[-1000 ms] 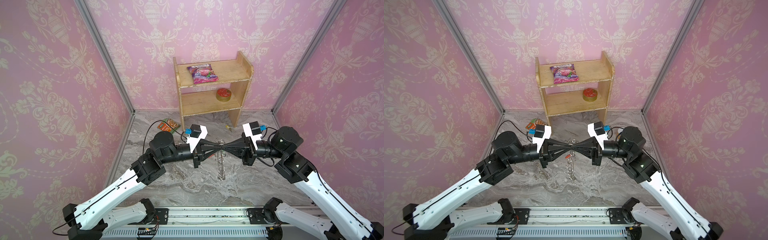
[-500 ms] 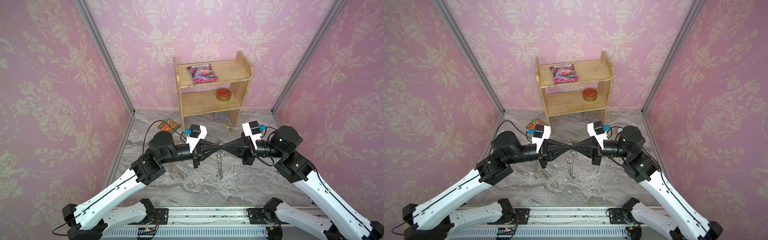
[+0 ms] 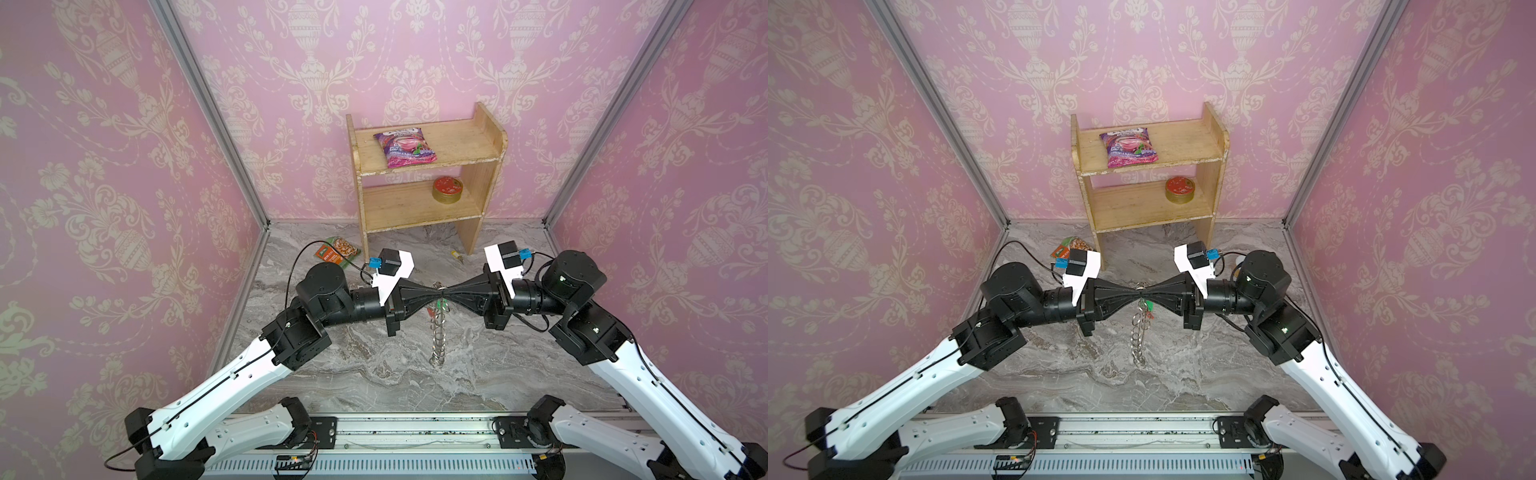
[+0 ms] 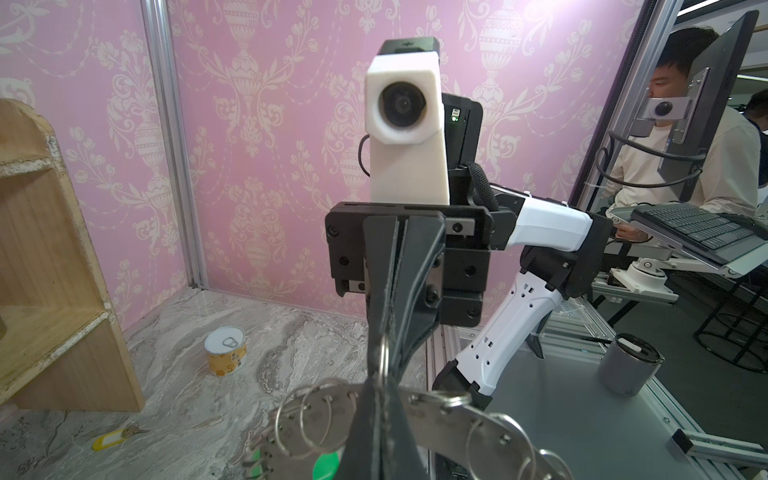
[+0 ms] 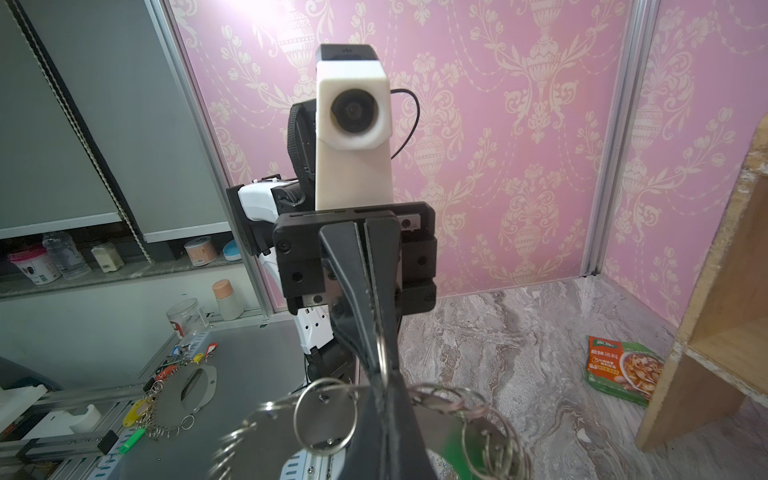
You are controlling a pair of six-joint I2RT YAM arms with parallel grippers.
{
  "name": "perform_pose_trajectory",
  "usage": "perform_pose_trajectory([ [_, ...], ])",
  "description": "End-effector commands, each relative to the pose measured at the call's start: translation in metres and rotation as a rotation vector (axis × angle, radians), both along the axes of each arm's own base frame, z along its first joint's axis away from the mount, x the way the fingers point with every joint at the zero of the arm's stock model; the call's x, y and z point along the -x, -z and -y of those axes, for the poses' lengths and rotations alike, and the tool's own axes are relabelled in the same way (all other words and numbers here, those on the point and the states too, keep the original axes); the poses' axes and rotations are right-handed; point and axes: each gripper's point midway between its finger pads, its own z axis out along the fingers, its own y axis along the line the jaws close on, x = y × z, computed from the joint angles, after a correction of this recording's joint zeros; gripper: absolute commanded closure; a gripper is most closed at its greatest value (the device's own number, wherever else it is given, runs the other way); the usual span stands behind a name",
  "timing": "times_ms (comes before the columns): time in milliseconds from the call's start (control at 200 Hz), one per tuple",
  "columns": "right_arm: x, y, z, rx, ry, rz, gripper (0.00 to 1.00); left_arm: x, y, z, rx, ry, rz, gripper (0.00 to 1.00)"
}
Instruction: Put the keys on the keyring
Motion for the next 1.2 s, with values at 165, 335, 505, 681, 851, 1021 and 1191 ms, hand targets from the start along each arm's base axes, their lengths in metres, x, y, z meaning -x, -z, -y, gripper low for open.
perform_pose_trajectory([
  [165,0.006,0.005,0.009,0.104,0.053,0.026,0.70,0.009,-0.006,-0.010,-0.069,-0.006,0.069,1.00],
  [335,0.015,0.008,0.020,0.196,0.070,0.060,0.66,0.011,0.008,-0.013,-0.176,0.000,0.061,1.00],
  [505,0.022,0.010,0.021,0.246,0.024,0.075,0.65,0.015,0.020,-0.012,-0.293,0.040,0.030,1.00],
  [681,0.025,0.015,0.019,0.278,-0.010,0.080,0.68,0.018,0.030,-0.013,-0.408,0.057,0.016,1.00],
  [851,0.023,0.023,0.012,0.286,-0.023,0.077,0.70,0.021,0.036,-0.010,-0.479,0.072,0.019,1.00],
  [1021,0.023,0.029,0.008,0.289,-0.041,0.067,0.73,0.021,0.036,-0.006,-0.496,0.076,0.027,1.00],
  [1191,0.023,0.038,0.004,0.300,-0.056,0.046,0.74,0.021,0.034,-0.004,-0.497,0.079,0.036,1.00],
])
